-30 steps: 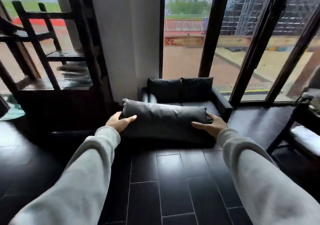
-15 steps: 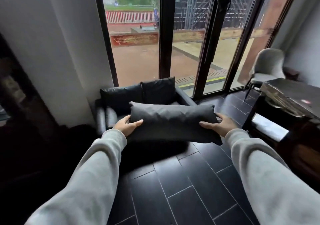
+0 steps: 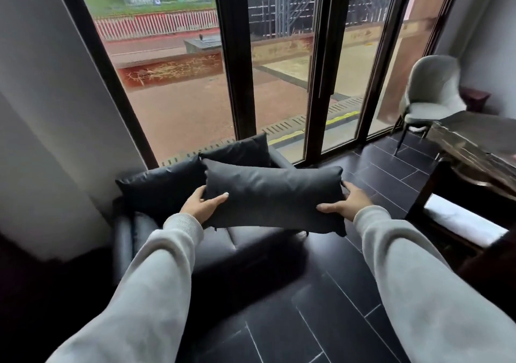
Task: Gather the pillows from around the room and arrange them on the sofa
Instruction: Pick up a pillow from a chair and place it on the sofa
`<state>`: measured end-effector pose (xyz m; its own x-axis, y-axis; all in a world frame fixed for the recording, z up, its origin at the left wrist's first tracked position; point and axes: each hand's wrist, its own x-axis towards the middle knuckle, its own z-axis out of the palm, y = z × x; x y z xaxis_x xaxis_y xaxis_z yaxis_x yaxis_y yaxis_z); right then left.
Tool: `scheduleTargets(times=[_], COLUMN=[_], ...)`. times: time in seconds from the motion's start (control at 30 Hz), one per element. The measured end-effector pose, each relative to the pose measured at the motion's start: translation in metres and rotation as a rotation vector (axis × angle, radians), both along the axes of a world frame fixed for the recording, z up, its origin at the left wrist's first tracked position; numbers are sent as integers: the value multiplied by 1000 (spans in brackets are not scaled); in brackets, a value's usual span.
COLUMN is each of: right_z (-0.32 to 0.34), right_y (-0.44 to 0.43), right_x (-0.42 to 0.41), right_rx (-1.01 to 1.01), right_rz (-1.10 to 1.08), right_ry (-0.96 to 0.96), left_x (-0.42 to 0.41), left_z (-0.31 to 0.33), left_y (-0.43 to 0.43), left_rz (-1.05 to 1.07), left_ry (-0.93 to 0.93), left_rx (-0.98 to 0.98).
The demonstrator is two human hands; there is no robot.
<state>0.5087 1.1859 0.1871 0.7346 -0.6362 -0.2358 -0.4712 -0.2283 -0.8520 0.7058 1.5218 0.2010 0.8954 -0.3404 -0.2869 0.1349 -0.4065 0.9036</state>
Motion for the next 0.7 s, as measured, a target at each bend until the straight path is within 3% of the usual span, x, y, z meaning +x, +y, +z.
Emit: scheduleTargets(times=[0.3,0.7], right_z=[-23,-123], right_y=[-44,-103], right_x=[111,276], right_rx=[-5,106], right_rz=[-74,-408], right_ry=[-60,-103], left_x=[130,369], left_z=[2,-79], left_y=[-78,-222], left_rz=[-12,-241], left_ry=[-28,35], left_rx=[-87,86])
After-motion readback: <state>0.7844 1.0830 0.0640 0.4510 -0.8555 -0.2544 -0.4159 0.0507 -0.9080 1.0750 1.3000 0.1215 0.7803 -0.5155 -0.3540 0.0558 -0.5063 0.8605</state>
